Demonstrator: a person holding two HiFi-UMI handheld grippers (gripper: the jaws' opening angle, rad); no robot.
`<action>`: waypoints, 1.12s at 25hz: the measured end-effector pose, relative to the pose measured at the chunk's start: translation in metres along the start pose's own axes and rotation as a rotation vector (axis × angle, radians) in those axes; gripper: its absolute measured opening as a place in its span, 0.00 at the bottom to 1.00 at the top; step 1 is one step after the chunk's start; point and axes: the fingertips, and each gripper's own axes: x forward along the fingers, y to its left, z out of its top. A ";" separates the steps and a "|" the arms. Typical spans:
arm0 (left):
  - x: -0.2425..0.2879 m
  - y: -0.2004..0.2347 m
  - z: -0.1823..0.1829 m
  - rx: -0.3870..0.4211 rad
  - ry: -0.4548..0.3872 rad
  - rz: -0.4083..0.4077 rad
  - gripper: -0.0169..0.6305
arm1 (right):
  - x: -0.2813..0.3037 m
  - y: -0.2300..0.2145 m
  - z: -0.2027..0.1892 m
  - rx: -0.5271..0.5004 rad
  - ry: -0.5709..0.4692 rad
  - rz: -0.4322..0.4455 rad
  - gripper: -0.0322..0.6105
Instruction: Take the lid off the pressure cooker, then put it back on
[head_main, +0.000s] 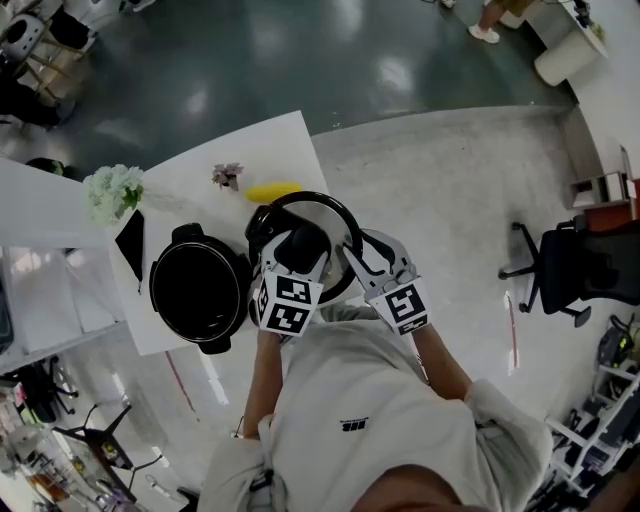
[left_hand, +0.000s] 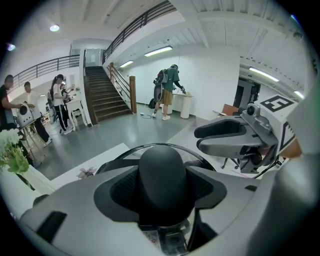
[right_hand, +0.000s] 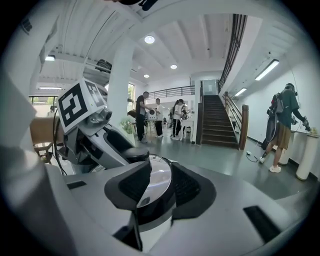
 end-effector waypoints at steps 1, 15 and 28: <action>0.003 0.000 -0.003 -0.005 0.004 0.005 0.48 | 0.001 -0.001 -0.005 0.003 0.008 0.004 0.26; 0.048 -0.006 -0.061 -0.058 0.053 0.032 0.48 | 0.027 -0.001 -0.086 0.008 0.158 0.087 0.26; 0.083 -0.010 -0.092 -0.045 0.073 0.029 0.48 | 0.041 0.001 -0.136 0.007 0.245 0.120 0.26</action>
